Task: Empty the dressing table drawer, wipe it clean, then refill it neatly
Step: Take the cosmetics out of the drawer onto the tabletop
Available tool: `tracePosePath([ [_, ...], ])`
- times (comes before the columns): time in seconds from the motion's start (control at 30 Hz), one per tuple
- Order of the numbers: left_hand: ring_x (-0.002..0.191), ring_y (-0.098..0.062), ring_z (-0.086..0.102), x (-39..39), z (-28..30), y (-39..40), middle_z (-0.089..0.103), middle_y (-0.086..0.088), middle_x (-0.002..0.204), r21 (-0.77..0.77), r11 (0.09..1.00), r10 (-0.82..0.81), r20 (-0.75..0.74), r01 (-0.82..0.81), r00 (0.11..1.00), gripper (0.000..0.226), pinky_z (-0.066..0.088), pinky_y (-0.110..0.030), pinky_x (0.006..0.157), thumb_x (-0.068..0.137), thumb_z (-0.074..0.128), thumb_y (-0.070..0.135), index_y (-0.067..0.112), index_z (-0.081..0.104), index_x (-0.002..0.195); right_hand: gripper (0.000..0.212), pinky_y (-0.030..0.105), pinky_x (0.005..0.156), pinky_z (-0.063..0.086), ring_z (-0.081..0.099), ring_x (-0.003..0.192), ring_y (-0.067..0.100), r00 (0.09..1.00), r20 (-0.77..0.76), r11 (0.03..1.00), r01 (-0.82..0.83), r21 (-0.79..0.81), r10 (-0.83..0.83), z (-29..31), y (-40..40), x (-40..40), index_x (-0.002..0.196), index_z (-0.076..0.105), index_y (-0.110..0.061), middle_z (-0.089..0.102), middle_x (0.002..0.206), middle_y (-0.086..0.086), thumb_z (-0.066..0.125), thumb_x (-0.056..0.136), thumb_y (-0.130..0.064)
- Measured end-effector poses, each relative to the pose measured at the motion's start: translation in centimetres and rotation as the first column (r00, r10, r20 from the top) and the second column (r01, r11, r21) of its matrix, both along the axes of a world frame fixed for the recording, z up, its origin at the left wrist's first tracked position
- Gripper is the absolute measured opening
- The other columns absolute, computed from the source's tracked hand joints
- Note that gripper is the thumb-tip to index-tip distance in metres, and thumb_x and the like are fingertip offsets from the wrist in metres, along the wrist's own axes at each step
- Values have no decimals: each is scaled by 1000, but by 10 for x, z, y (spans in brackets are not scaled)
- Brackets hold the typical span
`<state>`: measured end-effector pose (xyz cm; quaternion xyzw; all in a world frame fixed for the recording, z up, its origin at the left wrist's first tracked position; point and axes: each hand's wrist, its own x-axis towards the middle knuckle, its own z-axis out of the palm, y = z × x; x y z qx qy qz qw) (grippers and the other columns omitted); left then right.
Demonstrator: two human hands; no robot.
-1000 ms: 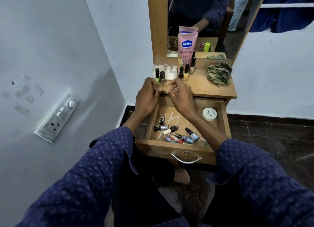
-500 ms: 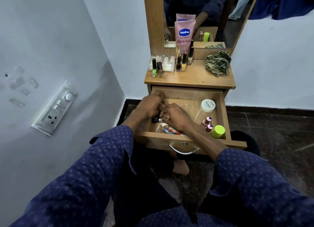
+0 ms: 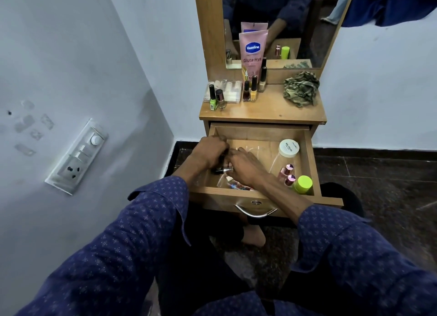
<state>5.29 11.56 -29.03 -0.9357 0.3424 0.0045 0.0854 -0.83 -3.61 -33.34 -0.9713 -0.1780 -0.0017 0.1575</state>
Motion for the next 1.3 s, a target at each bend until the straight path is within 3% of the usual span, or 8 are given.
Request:
tracePosePath([
  [0.2, 112, -32, 65, -4, -3, -3, 67, -11, 123, -39, 998, 51, 45, -49, 998, 21, 52, -43, 83, 95, 63, 16, 11, 63, 116, 21, 44, 98, 48, 55, 108, 24, 984, -10, 977, 177, 121, -178, -2, -16, 1, 107, 65, -20, 64, 113, 1, 73, 91, -12],
  [0.33, 104, -35, 67, -5, -8, -3, 65, -13, 123, -227, 966, 121, -17, -121, 993, 29, 49, -43, 78, 94, 66, 17, 10, 57, 121, 24, 45, 98, 50, 58, 110, 25, 958, -8, 927, 279, 250, -287, 0, -17, 3, 113, 60, -15, 65, 116, 4, 72, 93, -11],
  [0.43, 100, -31, 68, -3, -9, -1, 67, -9, 122, -404, 888, 184, -131, -222, 974, 29, 50, -40, 78, 96, 64, 18, 14, 56, 124, 23, 36, 93, 48, 57, 109, 21, 936, -28, 863, 334, 378, -350, 1, -19, 5, 110, 58, -16, 64, 114, 3, 72, 93, -8],
  [0.6, 99, -23, 65, -1, -1, 3, 67, -5, 119, -553, 793, 185, -179, -254, 966, 21, 49, -36, 78, 101, 63, 29, 18, 58, 119, 18, 25, 88, 46, 56, 104, 10, 925, -99, 707, 346, 617, -366, 15, -21, 3, 116, 59, -14, 60, 113, -5, 67, 100, -12],
  [0.83, 85, -13, 58, 6, 19, 5, 62, 3, 108, -713, 684, 171, -50, -155, 984, 21, 51, -37, 71, 102, 63, 36, 20, 57, 115, 32, 34, 81, 54, 64, 99, 16, 918, -59, 565, 291, 772, -393, 29, -23, 17, 131, 54, -27, 65, 104, -4, 63, 101, -21],
  [1.03, 94, -12, 63, 14, 32, -10, 65, 4, 110, -846, 483, 230, -125, -225, 965, 19, 52, -27, 80, 102, 66, 32, 20, 57, 115, 27, 21, 81, 55, 65, 98, 10, 909, 28, 591, 248, 767, -417, 70, -27, 45, 125, 65, -16, 71, 108, -1, 69, 98, -17],
  [1.17, 87, -8, 59, 17, 32, -20, 64, 2, 105, -892, 362, 329, -149, -270, 932, 18, 40, -11, 71, 100, 69, 27, 17, 58, 110, 25, 30, 83, 58, 66, 93, 11, 892, 67, 632, 262, 729, -447, 86, -29, 67, 114, 67, -19, 70, 99, -6, 77, 92, -24],
  [1.3, 86, -10, 60, 23, 28, -24, 65, 1, 102, -910, 282, 409, -171, -302, 896, 17, 45, -21, 75, 99, 70, 25, 14, 61, 108, 22, 25, 75, 58, 62, 76, -1, 891, 39, 648, 298, 701, -453, 92, -26, 84, 104, 65, -17, 67, 91, -5, 80, 88, -14],
])
